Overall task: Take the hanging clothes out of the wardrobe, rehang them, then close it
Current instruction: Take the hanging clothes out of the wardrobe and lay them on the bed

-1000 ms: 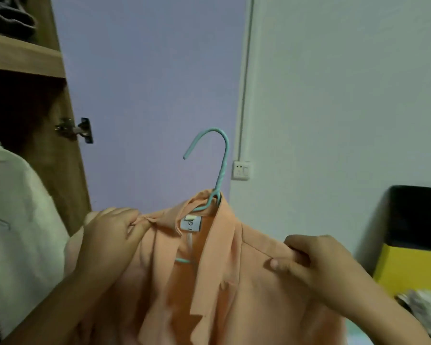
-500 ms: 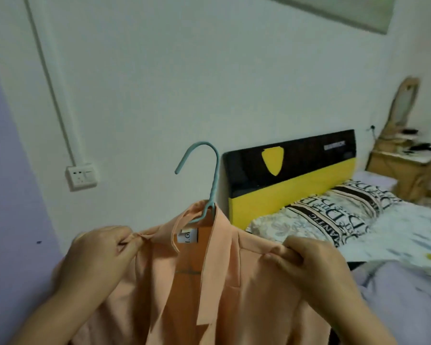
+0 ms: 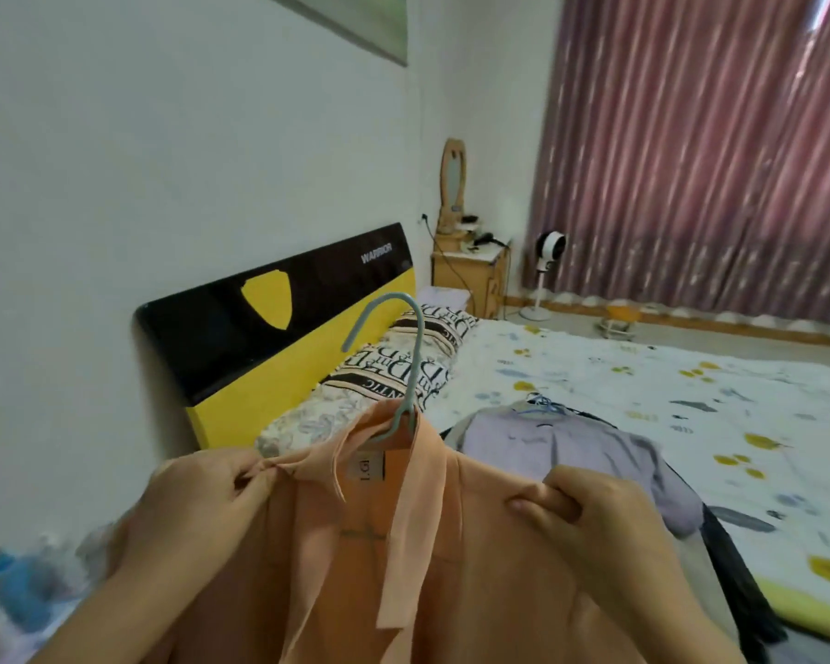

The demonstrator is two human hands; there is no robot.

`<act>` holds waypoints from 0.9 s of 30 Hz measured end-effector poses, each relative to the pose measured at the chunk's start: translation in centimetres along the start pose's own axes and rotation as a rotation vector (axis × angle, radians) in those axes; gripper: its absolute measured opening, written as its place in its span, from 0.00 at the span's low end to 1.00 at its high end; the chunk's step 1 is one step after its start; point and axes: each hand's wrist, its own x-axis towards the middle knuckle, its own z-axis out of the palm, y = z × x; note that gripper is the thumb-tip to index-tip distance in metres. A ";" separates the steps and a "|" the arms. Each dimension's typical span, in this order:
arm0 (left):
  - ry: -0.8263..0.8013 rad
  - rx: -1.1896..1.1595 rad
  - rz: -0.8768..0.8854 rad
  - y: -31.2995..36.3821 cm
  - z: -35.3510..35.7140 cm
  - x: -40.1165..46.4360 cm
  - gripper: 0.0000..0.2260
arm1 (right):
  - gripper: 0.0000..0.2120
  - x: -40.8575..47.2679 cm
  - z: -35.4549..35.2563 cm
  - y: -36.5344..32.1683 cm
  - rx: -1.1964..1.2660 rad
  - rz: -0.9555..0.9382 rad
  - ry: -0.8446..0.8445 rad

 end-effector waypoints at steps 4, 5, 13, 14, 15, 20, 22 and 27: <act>-0.049 -0.082 0.029 4.0 5.1 3.4 0.20 | 0.24 1.0 -1.7 4.9 -0.059 0.069 0.038; -0.061 -0.094 0.037 5.2 6.4 4.4 0.22 | 0.24 1.4 -2.3 6.1 -0.077 0.097 0.044; -0.152 -0.172 -0.012 12.9 15.5 10.8 0.18 | 0.25 5.9 -4.5 15.6 -0.172 0.226 0.060; -0.162 -0.176 -0.026 13.5 16.4 11.4 0.18 | 0.25 6.6 -4.5 16.6 -0.178 0.232 0.048; -0.171 -0.186 -0.039 14.1 17.4 12.0 0.19 | 0.25 7.3 -4.5 17.5 -0.182 0.231 0.045; -0.221 -0.257 -0.070 16.0 21.9 15.9 0.20 | 0.21 11.4 -3.6 21.3 -0.189 0.262 0.002; -0.244 -0.277 -0.082 16.1 24.0 17.9 0.20 | 0.19 13.5 -2.9 22.7 -0.210 0.285 -0.015; -0.269 -0.317 -0.049 16.4 30.0 24.3 0.20 | 0.22 19.2 0.6 26.6 -0.189 0.344 0.020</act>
